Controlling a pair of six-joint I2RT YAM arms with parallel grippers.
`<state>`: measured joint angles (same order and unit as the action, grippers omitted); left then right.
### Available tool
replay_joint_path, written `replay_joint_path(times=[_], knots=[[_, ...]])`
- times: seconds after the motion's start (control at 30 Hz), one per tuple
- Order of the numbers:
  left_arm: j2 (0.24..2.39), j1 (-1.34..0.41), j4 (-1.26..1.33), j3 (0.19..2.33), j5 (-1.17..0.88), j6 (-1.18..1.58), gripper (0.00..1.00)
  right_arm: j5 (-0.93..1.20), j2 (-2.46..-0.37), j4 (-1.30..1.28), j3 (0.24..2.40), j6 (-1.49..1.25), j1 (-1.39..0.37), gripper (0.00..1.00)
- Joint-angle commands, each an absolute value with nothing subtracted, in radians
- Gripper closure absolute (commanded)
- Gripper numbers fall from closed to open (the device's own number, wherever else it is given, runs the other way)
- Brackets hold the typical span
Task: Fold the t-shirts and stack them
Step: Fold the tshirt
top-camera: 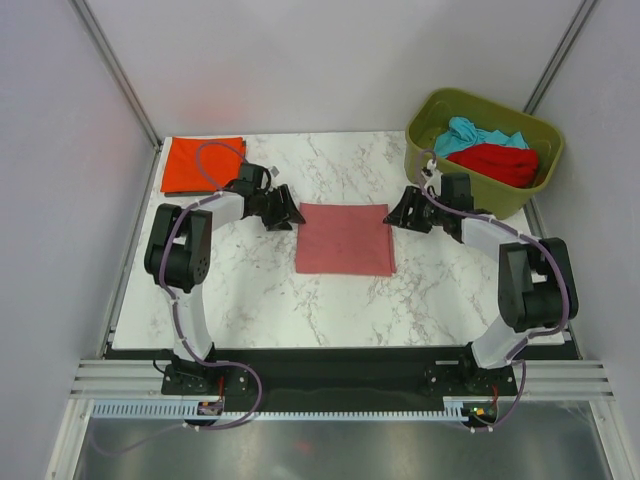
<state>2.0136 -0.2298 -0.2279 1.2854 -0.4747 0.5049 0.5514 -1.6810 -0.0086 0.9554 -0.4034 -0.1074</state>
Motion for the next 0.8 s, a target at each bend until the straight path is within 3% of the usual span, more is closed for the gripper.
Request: replay_joint_path(times=[0.0, 0.4, 0.6, 0.7, 0.73, 0.77], knots=[[2.058, -0.235, -0.201, 1.287, -0.448, 0.443, 0.42, 0.546, -1.582, 0.008, 0.89, -0.414, -0.107, 0.35], [2.123, -0.271, -0.172, 1.29, -0.394, 0.437, 0.44, 0.534, -1.431, 0.003, 0.834, -0.408, -0.107, 0.34], [2.111, -0.291, -0.173, 1.279, -0.348, 0.449, 0.5, 0.535, -1.416, 0.003, 0.836, -0.41, -0.107, 0.34], [2.111, -0.305, -0.173, 1.281, -0.322, 0.463, 0.64, 0.535, -1.405, -0.023, 0.834, -0.413, -0.109, 0.34], [2.115, -0.31, -0.176, 1.288, -0.316, 0.462, 0.77, 0.537, -1.404, -0.023, 0.834, -0.413, -0.107, 0.34], [2.117, -0.313, -0.186, 1.293, -0.301, 0.463, 0.83, 0.537, -1.399, -0.025, 0.833, -0.413, -0.107, 0.34]])
